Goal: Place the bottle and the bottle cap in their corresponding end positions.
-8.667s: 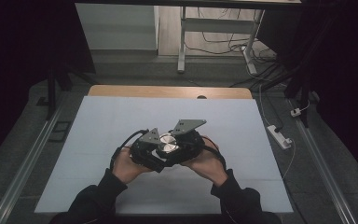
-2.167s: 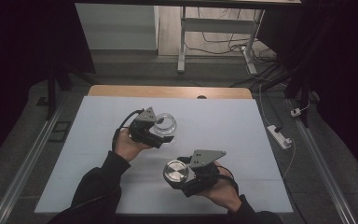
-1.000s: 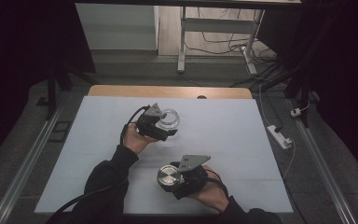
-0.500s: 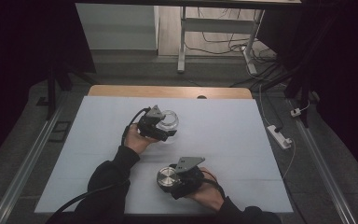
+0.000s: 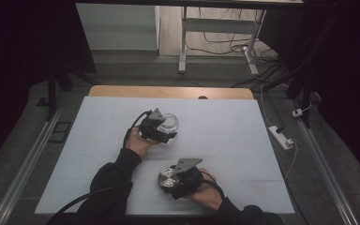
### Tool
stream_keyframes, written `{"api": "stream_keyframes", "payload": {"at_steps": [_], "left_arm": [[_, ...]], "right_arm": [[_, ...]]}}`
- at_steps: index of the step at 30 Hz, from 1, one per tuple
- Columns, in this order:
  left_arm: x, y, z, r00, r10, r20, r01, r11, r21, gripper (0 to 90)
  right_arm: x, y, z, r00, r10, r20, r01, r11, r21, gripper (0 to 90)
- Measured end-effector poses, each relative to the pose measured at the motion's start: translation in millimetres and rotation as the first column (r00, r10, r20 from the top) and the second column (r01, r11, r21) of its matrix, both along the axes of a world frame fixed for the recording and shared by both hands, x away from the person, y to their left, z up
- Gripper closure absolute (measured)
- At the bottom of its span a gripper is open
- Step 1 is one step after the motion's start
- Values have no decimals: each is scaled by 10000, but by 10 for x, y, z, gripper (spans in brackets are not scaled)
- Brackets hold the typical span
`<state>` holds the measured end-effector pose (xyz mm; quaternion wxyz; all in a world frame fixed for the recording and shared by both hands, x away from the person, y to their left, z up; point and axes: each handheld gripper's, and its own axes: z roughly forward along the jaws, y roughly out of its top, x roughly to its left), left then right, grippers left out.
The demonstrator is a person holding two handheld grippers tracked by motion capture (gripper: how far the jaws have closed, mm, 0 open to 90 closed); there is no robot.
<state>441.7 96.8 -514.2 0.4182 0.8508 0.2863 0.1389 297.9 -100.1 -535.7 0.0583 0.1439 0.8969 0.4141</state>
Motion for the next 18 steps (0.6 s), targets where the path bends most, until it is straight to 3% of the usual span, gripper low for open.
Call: {"api": "stream_keyframes", "payload": {"at_steps": [13, 18], "left_arm": [[32, 6, -35, 9999, -8, -133, 7, 10000, -72, 159], [30, 14, -47, 9999, -58, -84, 57, 9999, -130, 157]], "right_arm": [[-1, 40, -44, 9998, 155, -81, -159, 9987, -484, 179], [-19, 52, -47, 9993, 309, 209, -291, 9962, -825, 180]]}}
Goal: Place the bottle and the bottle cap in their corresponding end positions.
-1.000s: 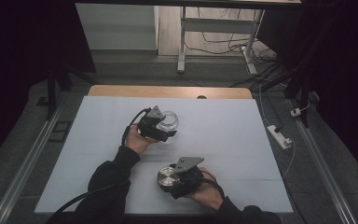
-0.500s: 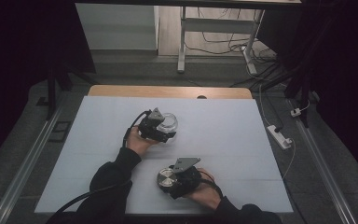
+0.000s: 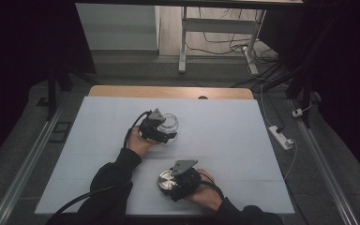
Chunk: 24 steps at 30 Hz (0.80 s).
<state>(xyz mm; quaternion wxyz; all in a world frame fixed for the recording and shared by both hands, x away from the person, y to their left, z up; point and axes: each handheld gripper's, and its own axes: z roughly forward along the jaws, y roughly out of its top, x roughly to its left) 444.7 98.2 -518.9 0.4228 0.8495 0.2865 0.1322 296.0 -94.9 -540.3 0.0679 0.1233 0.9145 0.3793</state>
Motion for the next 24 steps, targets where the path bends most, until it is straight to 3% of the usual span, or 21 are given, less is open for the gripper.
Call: {"api": "stream_keyframes", "payload": {"at_steps": [6, 12, 19, 24], "left_arm": [[6, 5, -3, 10000, -23, -38, 23, 10000, -40, 154], [8, 6, 13, 9999, -50, -133, 50, 10000, 43, 129], [19, 70, 64, 9986, -164, -510, 144, 9991, -391, 35], [-5, 137, 102, 9983, -184, -551, 150, 9981, -600, 14]], "right_arm": [[10, 3, 3, 9999, -59, -139, 59, 10000, 9, 173], [24, 7, 16, 9981, -408, -455, 416, 9990, 162, 94], [34, -18, 104, 9969, -606, -495, 636, 9961, 607, 57], [39, -31, 153, 9958, -722, -569, 766, 9940, 784, 41]]}}
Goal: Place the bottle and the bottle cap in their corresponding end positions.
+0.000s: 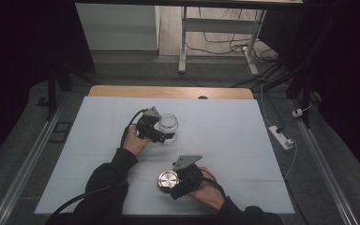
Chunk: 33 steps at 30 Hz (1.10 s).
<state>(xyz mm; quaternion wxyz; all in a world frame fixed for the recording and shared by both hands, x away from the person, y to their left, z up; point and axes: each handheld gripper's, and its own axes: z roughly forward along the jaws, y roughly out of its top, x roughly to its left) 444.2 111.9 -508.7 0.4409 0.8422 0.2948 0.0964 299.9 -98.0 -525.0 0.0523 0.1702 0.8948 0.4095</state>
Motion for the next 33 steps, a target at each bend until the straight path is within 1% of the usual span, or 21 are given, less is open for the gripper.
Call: {"api": "stream_keyframes", "payload": {"at_steps": [5, 7, 12, 13, 18, 24, 29, 33], "left_arm": [[-45, 60, 38, 9999, 51, -114, -51, 10000, 12, 0], [-72, 89, 48, 9999, 79, -148, -79, 10000, 1, 0], [-143, 151, 93, 9998, 183, -98, -182, 9998, 40, 0], [-158, 165, 107, 9998, 168, -46, -168, 9999, 16, 0], [-224, 212, 151, 9998, 161, -72, -162, 9998, -133, 0], [-313, 287, 195, 9996, 213, -163, -221, 9982, -549, 0], [-411, 313, 225, 9998, 162, -117, -170, 9976, -674, 0], [-497, 308, 232, 10000, 42, -61, -47, 9975, -705, 0]], "right_arm": [[7, -15, 32, 10000, -28, -64, 29, 9999, 152, 35], [4, -22, 51, 9998, -66, -163, 70, 9997, 245, 32], [19, -47, 89, 9997, -97, -223, 107, 9990, 441, 28], [21, -53, 97, 9996, -111, -245, 123, 9988, 481, 28], [32, -104, 153, 9993, -285, -226, 300, 9971, 702, 21], [48, -186, 200, 9987, -496, -155, 507, 9950, 864, 15], [51, -244, 230, 9979, -642, 0, 639, 9934, 951, 12], [47, -280, 250, 9976, -692, 14, 688, 9930, 957, 5]]}}
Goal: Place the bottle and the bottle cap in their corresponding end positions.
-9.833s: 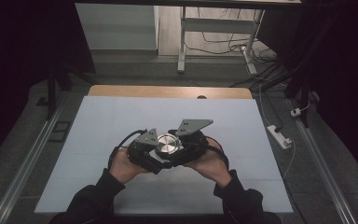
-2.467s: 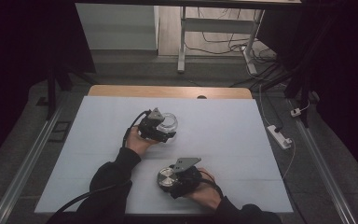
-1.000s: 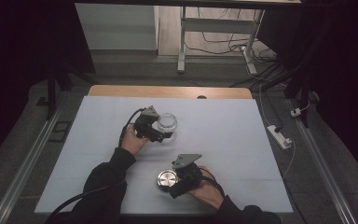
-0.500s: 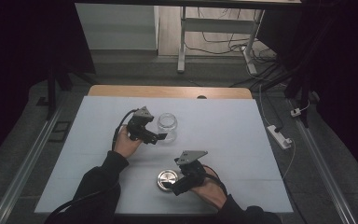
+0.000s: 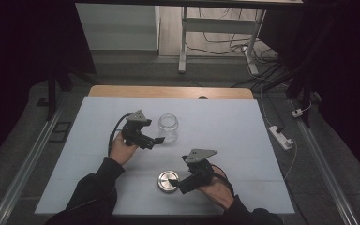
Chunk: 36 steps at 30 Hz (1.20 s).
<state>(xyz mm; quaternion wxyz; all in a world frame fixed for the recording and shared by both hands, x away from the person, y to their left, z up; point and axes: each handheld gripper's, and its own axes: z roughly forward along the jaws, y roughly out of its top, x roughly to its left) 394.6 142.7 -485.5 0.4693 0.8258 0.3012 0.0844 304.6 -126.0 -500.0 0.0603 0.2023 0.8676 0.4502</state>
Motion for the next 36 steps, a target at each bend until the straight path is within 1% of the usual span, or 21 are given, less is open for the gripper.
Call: {"api": "stream_keyframes", "payload": {"at_steps": [6, 10, 18, 21, 23, 26, 31, 36], "left_arm": [[-100, -6, 5, 9999, -130, -54, 130, 9999, -63, 0], [-164, -12, 35, 9998, -206, 31, 206, 9997, 108, 0], [-350, 21, 82, 9994, -358, 16, 358, 9993, -45, 0], [-412, 44, 99, 9992, -384, -55, 383, 9989, -260, 0], [-451, 55, 102, 9991, -418, -116, 414, 9985, -356, 0], [-509, 53, 93, 9989, -460, -133, 457, 9987, -205, 0], [-623, 68, 81, 9982, -578, -172, 575, 9982, -188, 0], [-764, 101, 111, 9984, -541, -130, 537, 9980, -318, 0]], "right_arm": [[3, -46, 13, 9999, -78, 133, 79, 10000, -51, 1], [5, -77, 11, 9998, -123, 181, 126, 9998, -166, 0], [10, -138, 40, 9991, -249, 331, 255, 9995, -181, 0], [12, -162, 60, 9991, -294, 311, 297, 9995, -98, 0], [7, -179, 74, 9988, -325, 376, 329, 9994, -98, 0], [3, -205, 92, 9984, -357, 448, 363, 9993, -128, 0], [-8, -258, 116, 9978, -376, 551, 386, 9991, -174, 0], [-43, -330, 149, 9973, -449, 588, 457, 9989, -123, 0]]}}
